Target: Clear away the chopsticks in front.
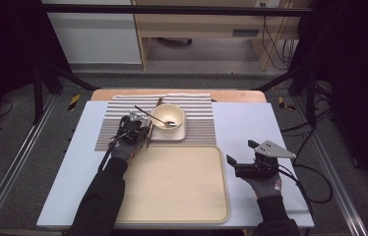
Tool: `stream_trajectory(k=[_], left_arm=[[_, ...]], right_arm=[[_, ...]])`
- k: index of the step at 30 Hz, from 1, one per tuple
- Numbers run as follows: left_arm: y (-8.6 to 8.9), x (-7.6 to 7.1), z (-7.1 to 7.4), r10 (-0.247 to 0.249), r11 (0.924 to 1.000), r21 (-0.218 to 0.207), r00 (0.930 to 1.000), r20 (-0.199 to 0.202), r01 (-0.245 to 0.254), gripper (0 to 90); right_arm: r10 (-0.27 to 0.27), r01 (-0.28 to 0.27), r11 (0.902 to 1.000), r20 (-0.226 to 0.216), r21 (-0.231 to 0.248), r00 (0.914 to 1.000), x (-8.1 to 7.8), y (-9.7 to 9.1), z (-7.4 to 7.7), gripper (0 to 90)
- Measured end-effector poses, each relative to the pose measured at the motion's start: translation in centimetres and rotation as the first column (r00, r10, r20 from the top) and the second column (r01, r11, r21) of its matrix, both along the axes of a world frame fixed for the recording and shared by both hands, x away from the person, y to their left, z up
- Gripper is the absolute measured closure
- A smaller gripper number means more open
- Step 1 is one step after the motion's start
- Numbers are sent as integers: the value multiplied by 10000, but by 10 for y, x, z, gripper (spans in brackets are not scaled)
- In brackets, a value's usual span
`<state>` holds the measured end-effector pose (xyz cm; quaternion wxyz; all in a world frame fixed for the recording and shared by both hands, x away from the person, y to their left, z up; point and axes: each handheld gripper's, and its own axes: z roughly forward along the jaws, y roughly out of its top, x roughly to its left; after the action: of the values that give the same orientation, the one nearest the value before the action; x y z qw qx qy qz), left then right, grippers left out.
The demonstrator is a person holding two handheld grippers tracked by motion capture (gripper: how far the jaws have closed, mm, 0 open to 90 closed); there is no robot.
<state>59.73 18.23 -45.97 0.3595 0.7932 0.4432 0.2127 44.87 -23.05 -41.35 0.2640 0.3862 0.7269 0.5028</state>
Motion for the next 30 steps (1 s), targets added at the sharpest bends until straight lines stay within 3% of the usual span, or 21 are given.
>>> stream_trajectory(k=[12, 16, 30], left_arm=[[-2, 8, -2, 96, 9999, 128, 9992, 401, -101, 741], [-6, 13, -1, -3, 9994, 357, 9994, 346, -9, 763], [-5, 17, -2, 464, 9985, 284, 9988, 172, -469, 848]], right_arm=[[-5, 5, 10000, 4, 12, 10000, 0, -1, 0, 53], [-6, 6, 10000, -39, 11, 10000, 0, -1, 0, 53], [5, -5, 10000, -62, -27, 10000, 0, 0, 0, 54]])
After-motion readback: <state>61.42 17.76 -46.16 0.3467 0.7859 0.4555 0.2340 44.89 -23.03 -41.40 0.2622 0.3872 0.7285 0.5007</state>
